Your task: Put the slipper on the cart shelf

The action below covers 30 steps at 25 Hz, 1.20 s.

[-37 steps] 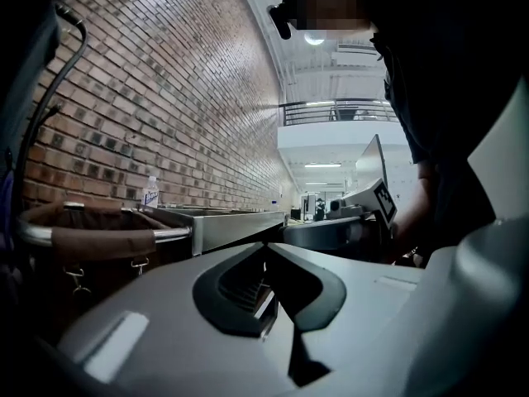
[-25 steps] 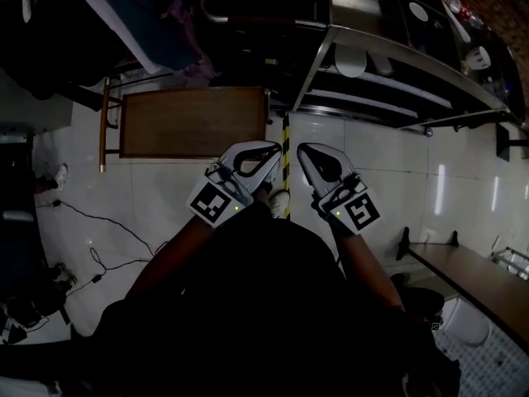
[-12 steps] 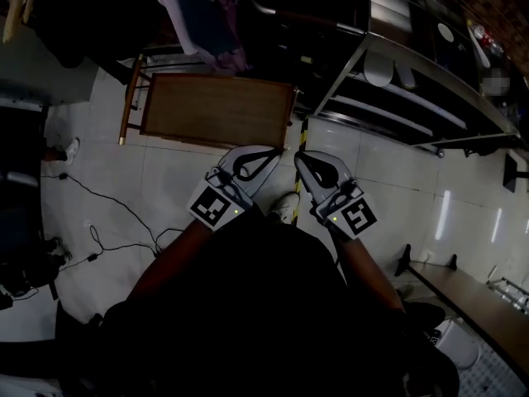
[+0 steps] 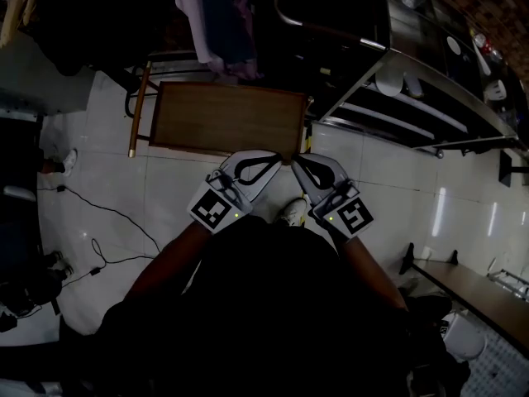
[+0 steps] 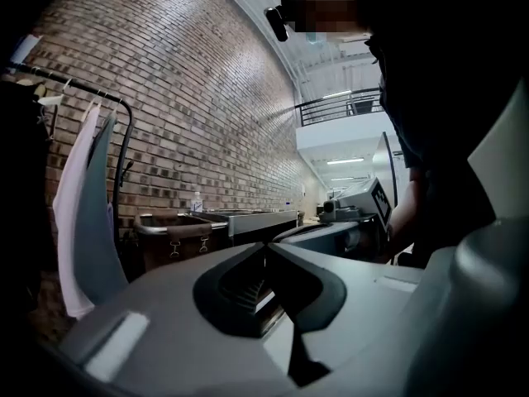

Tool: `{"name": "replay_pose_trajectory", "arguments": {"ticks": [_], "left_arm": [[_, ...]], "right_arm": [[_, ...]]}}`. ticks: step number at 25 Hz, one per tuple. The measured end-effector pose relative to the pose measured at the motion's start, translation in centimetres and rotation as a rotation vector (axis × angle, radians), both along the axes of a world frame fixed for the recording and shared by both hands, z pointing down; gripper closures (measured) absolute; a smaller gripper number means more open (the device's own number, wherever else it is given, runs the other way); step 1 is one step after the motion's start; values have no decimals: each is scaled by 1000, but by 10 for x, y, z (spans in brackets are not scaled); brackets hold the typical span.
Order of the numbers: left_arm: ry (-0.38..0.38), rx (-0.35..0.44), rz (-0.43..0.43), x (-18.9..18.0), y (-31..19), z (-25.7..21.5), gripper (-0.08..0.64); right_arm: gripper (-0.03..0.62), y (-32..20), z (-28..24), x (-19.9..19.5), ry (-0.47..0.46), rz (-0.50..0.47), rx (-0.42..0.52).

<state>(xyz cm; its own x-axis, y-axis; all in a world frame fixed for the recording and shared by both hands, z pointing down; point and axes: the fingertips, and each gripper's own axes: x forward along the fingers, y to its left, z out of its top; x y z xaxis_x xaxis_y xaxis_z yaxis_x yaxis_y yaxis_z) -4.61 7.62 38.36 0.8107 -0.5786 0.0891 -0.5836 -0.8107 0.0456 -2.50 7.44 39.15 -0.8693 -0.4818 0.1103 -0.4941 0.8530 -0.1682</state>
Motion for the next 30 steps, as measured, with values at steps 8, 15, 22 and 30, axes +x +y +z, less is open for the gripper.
{"name": "replay_pose_trajectory", "arguments": {"ticks": [8,15,22,30], "left_arm": [[36,6,81,-61,-10,-4,557],[63,16,114,-95,-16,-6,557],[57,20,94,-100,-15,-6,557],[49,15,62,-91,-11,-6,557]], "right_arm": [[591,-14,-8,-67,21,64,10],[591,-15,-8,-103,33,101,26],[591,-14,-10,-105,36,86,29],[591,-7,-14,-100,24,42,30]]}}
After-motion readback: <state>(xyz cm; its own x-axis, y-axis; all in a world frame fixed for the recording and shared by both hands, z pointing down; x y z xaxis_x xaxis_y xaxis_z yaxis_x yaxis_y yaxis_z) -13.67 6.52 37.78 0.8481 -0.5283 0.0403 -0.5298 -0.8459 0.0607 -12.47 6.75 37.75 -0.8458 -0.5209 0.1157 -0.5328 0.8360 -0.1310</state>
